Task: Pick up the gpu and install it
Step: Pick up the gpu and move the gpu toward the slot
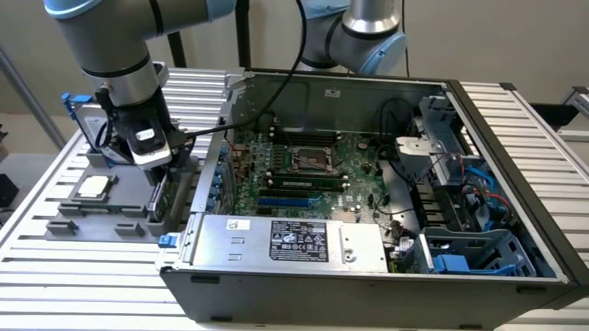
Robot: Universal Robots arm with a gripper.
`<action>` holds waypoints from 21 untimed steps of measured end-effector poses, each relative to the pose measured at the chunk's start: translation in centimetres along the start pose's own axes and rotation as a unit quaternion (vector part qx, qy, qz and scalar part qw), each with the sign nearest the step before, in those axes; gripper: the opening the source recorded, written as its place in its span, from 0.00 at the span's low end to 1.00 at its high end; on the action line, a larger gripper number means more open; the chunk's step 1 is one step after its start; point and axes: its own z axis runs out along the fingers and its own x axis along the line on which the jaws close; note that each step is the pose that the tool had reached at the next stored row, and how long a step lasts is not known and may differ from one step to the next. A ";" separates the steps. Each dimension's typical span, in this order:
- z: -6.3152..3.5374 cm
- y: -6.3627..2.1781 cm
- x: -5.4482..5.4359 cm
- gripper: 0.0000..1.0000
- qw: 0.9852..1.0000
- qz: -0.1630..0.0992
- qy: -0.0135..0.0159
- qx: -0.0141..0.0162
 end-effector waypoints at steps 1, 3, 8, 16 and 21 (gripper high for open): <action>0.00 0.00 0.0 0.00 1.000 0.000 0.000 0.000; 0.01 0.00 0.0 0.00 1.000 0.000 0.000 0.000; 0.01 0.00 0.0 0.00 1.000 0.000 0.000 0.000; 0.00 -0.02 0.5 0.00 1.000 -0.028 0.001 0.000; -0.01 -0.02 0.5 0.00 1.000 -0.028 0.001 0.000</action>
